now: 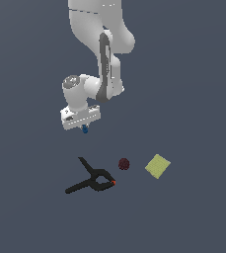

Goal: Pick up a designated object from a clutter of objects.

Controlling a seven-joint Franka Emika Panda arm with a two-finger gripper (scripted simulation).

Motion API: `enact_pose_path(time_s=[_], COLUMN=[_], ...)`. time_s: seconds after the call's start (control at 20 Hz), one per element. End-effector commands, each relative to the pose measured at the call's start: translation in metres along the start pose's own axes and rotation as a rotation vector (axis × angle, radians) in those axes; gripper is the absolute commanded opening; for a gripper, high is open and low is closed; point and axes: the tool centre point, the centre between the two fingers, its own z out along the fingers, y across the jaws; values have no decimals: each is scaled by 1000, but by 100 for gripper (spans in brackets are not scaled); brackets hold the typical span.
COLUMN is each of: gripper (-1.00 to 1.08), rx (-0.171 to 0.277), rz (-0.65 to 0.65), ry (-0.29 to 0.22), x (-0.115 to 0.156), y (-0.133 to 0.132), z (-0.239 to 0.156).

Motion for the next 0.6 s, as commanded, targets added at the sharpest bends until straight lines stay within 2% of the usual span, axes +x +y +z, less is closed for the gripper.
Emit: enact_pose_path(time_s=[0.0, 0.55], gripper=[-100, -100], rx=[0, 0], rz=[0, 0], ry=[0, 0], x=[0, 9], y=[0, -3], z=[0, -9])
